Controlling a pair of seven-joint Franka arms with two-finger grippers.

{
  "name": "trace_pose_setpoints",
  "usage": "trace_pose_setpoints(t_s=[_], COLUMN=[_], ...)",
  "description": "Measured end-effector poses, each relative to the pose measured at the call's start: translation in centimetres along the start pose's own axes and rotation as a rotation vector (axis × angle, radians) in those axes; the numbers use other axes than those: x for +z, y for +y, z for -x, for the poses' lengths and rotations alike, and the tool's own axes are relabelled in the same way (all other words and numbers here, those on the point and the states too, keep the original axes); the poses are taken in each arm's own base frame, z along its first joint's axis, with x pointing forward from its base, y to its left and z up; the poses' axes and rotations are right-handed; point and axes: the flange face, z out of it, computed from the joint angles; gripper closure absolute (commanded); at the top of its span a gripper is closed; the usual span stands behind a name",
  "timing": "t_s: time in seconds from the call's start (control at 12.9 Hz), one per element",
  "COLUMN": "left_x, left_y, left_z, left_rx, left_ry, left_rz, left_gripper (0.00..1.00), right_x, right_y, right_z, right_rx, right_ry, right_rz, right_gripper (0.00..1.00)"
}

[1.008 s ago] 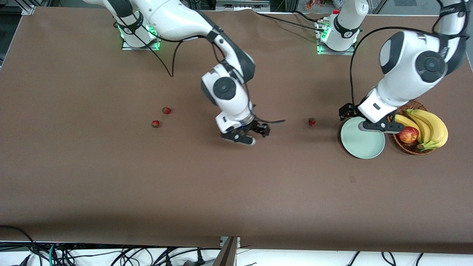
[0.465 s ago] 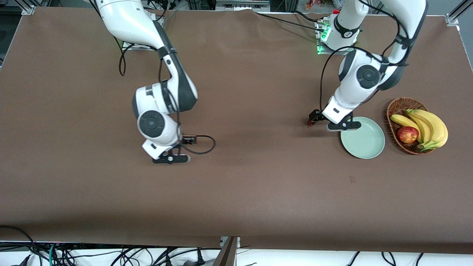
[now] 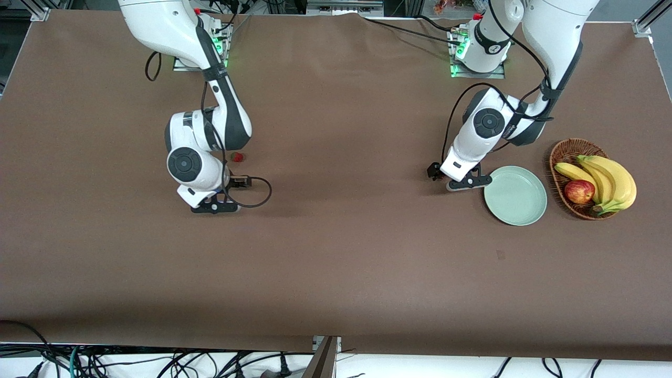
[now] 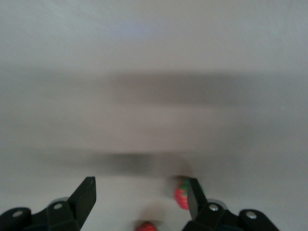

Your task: Collect all strawberries into plate

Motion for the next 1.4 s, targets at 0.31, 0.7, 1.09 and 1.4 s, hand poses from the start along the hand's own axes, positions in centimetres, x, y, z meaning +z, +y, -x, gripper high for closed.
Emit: trace_pose_setpoints(t_s=[0.31,0.7,1.09,1.4], left_x=[0.9,-0.4,-3.8,-10.0], left_y=[0.2,0.6,1.3,-3.2], left_z=[1.5,1.1,-2.2,-8.9], left_rx=[-0.029,-0.046,-0.077,-0.042], left_ry=[-0.031,-0.024,-0.033,-0.161], left_rz=[-0.013,-0.023,-0.057,-0.008], left_gripper=[0.4,0.82,0.85,0.85], right_x=[2.8,3.2,4.1,3.9], right_y=[3.1,4.2,4.5,4.4], right_z=[1.5,2.2,2.6,2.6], right_rx=[0.039,0.056,0.06,0.058], right_ry=[-0.018,-0.018,-0.01,-0.006], right_rz=[0.019,0.019,0.022,0.02], right_gripper=[0.19,0.37,0.7,0.82])
